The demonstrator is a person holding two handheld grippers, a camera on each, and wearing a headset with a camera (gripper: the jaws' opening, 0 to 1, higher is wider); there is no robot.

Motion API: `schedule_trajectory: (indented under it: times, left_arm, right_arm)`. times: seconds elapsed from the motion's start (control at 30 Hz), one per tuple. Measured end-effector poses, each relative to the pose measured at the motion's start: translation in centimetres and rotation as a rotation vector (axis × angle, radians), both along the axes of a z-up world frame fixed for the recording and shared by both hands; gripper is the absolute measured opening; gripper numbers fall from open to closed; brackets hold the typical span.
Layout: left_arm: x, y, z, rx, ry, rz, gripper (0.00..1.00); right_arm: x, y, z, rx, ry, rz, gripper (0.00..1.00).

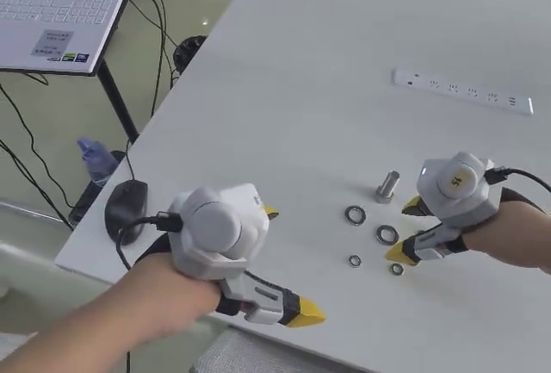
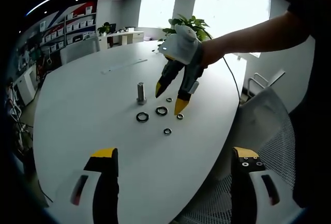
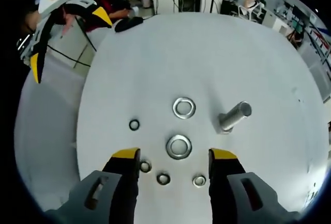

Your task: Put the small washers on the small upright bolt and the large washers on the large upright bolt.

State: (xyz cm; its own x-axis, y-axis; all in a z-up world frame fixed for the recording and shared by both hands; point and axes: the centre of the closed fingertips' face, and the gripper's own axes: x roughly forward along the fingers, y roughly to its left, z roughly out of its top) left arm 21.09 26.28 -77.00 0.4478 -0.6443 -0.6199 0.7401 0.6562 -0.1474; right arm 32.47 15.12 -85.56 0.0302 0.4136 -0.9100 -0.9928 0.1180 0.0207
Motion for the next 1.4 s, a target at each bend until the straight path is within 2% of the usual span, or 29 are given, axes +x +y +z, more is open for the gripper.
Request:
schedule_trajectory:
  times: [0.17, 0.43, 0.57, 0.7, 1.0, 1.2, 1.27, 1.4]
  left_arm:
    - [0.0, 0.1, 0.3, -0.018, 0.007, 0.017, 0.89]
    - [0.2, 0.3, 0.3, -0.009, -0.005, 0.026, 0.86]
    - [0.1, 0.6, 0.2, -0.005, -0.005, 0.03, 0.87]
    - [0.3, 1.0, 0.3, -0.013, -0.013, 0.05, 0.88]
    - [-0.2, 0.7, 0.0, -0.004, -0.007, 0.029, 0.85]
    - [-0.5, 0.4, -0.2, -0.002, 0.011, 0.011, 0.81]
    - [-0.5, 0.2, -0.1, 0.001, 0.007, 0.004, 0.8]
    - [0.0, 0.3, 0.3, -0.007, -0.002, 0.009, 0.79]
  right_arm:
    - [0.3, 0.0, -0.7, -0.026, 0.005, 0.013, 0.51]
    - [0.2, 0.4, -1.2, -0.051, 0.0, 0.032, 0.46]
    - [0.3, 0.1, -1.5, -0.082, -0.017, 0.043, 0.43]
    - [0.4, 0.1, -1.5, -0.079, -0.019, 0.038, 0.43]
    - [0.0, 0.1, -1.4, -0.092, -0.013, 0.046, 0.4]
    - [0.1, 0.3, -1.6, -0.146, -0.008, 0.06, 0.36]
    - [0.3, 0.4, -1.6, -0.158, -0.006, 0.034, 0.33]
    - [0.4, 0.3, -1.5, -0.173, -0.004, 0.03, 0.29]
